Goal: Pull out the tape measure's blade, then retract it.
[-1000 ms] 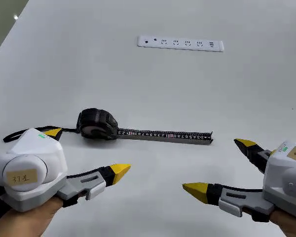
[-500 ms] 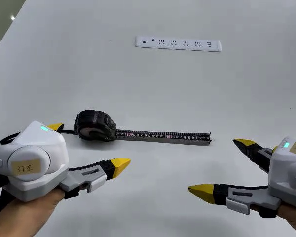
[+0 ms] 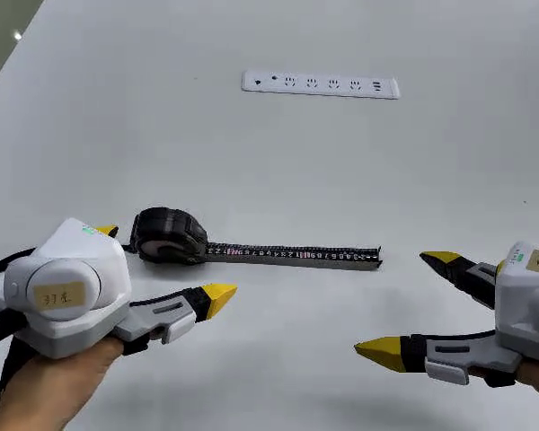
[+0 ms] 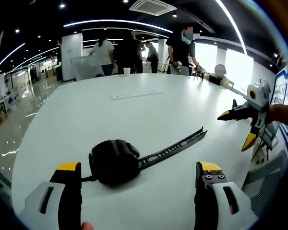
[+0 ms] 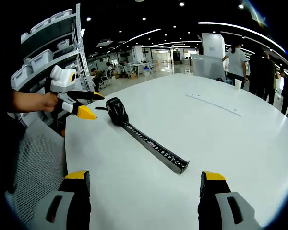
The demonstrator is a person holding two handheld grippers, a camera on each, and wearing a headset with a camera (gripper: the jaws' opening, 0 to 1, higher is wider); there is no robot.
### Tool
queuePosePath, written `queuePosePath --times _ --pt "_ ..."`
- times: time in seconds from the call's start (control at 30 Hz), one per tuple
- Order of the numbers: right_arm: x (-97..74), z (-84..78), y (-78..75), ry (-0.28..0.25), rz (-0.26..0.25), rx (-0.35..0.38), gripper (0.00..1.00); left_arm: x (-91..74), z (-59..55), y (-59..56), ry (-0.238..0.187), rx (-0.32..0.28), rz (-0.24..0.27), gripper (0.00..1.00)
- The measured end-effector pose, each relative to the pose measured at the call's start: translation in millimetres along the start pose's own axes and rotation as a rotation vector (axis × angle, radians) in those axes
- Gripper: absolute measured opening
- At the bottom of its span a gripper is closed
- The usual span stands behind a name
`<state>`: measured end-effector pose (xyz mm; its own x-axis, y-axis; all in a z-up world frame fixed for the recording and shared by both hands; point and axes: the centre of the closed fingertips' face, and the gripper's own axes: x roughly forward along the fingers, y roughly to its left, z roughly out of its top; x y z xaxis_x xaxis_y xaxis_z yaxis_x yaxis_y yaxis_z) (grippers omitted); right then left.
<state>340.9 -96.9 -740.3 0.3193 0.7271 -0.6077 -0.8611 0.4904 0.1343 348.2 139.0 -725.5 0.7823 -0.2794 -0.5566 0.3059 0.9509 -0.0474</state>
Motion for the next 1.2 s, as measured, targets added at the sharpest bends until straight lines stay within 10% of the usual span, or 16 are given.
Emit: queuePosePath --times 1.2 --pt "14.1 -6.2 -42.6 0.1 0.151 -0.273 0.58 15.7 -3.3 17.6 0.014 -0.088 0.09 0.89"
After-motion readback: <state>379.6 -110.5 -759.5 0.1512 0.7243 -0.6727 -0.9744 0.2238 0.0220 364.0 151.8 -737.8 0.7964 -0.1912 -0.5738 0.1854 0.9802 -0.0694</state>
